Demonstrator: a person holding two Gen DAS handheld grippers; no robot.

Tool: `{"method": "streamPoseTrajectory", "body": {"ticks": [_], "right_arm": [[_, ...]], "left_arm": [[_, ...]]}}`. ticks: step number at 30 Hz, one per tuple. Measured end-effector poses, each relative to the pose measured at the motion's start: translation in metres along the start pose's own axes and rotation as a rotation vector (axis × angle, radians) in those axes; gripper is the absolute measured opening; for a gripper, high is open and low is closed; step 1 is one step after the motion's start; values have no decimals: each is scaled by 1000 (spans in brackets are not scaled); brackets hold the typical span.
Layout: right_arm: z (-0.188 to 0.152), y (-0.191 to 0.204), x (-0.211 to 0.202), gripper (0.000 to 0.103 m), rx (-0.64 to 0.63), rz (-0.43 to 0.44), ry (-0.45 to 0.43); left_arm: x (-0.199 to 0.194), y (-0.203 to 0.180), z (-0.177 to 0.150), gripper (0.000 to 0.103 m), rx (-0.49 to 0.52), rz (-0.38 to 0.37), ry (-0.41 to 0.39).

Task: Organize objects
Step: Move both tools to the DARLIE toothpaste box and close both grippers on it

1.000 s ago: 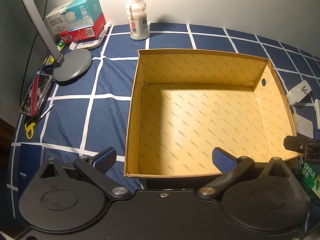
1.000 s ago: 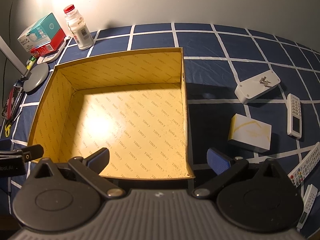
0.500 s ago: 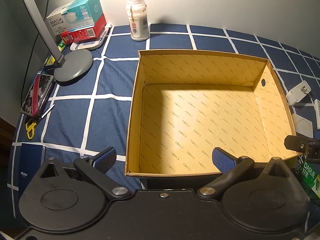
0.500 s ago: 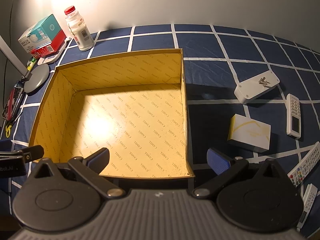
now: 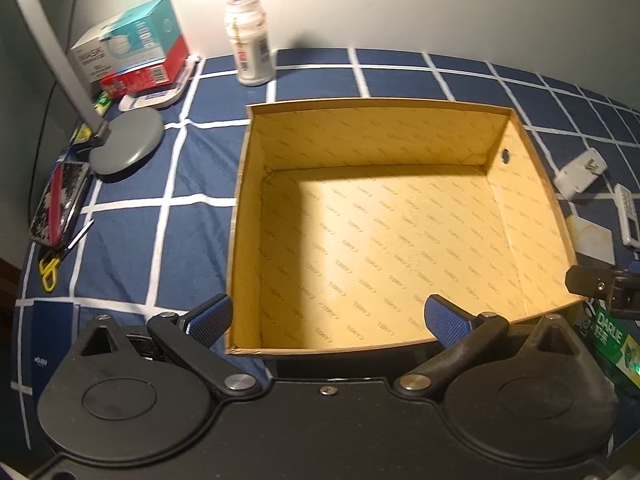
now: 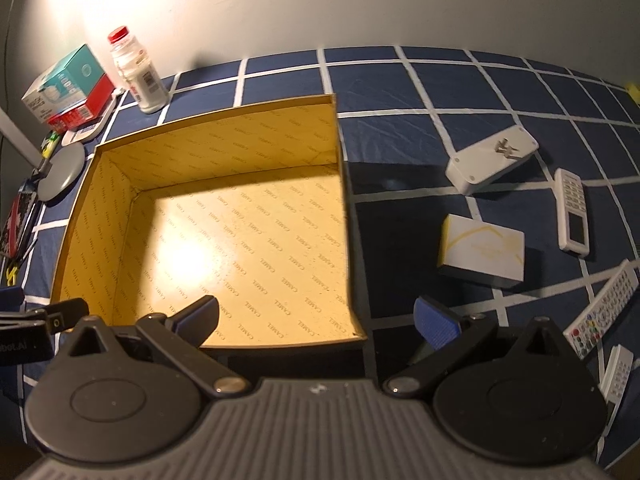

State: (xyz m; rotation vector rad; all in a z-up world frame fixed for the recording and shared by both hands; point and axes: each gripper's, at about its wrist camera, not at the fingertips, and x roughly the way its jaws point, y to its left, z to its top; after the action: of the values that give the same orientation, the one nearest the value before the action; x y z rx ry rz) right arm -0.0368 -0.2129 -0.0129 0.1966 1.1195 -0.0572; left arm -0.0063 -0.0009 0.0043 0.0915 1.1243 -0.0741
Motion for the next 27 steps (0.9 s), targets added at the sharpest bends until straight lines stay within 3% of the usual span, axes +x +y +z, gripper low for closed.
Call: {"method": "streamPoseTrajectory", "body": {"ticks": [27], "right_arm": [[-57, -103, -36, 103, 336, -154, -57]], "left_arm": [[13, -117, 0, 103, 351, -190, 0]]}}
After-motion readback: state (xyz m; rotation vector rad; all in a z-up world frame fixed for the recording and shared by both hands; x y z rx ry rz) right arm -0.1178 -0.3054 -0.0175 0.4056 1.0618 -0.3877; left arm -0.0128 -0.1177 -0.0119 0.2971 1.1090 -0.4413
